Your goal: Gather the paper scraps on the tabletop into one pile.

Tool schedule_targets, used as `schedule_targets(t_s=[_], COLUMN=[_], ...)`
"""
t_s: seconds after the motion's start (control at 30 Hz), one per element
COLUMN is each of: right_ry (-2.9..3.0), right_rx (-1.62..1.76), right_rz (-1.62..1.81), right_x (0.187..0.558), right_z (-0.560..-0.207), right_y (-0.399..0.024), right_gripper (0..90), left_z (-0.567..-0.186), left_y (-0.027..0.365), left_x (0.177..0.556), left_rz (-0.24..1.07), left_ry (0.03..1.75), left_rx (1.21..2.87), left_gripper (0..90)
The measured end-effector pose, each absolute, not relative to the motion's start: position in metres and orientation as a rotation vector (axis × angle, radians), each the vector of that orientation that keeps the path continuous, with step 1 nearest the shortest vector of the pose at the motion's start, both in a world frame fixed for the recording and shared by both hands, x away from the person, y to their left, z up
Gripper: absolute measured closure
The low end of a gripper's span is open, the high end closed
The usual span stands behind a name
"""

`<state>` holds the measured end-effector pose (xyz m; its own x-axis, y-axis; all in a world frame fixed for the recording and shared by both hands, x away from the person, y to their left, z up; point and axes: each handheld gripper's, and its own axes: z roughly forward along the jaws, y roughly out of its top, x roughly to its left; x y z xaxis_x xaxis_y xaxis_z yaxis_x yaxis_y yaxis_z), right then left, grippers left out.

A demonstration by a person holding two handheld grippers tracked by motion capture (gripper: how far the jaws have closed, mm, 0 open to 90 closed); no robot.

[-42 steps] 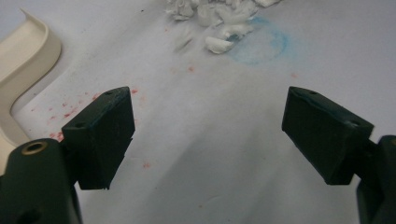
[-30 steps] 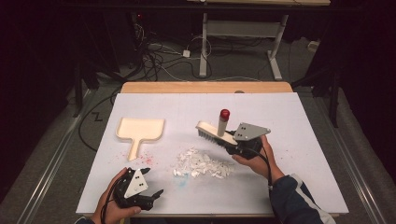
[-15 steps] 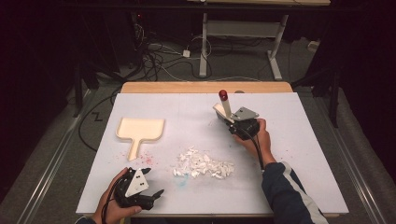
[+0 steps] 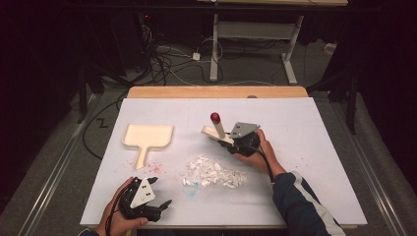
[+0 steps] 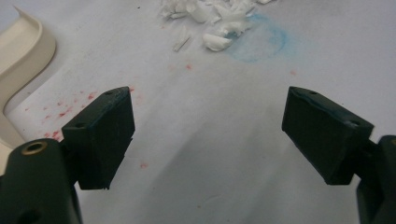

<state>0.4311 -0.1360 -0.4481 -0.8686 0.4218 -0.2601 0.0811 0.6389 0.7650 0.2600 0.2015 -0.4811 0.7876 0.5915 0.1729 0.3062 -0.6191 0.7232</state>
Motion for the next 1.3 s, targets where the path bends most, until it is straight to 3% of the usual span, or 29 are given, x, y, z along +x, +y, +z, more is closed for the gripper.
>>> schedule_targets(t_s=[0.23,0.63,1.03,1.3], right_ry=[2.525,2.339,2.362,2.429], right_rx=[0.210,0.516,0.709,0.704], right_rz=[1.240,1.216,0.935,1.003], right_x=[0.384,0.347,0.307,0.298], right_z=[-0.434,-0.403,-0.421,-0.426], right_y=[-0.150,-0.205,-0.226,-0.212], right_gripper=[67.8,67.8,67.8,67.8], left_z=[-0.481,-0.478,-0.475,-0.475], left_y=[0.200,0.201,0.200,0.199], left_x=[0.259,0.258,0.256,0.257], left_rz=[0.524,0.538,0.551,0.546], left_ry=[0.660,0.645,0.627,0.616], left_rx=[2.271,2.265,2.268,2.272], left_gripper=[16.0,16.0,16.0,16.0])
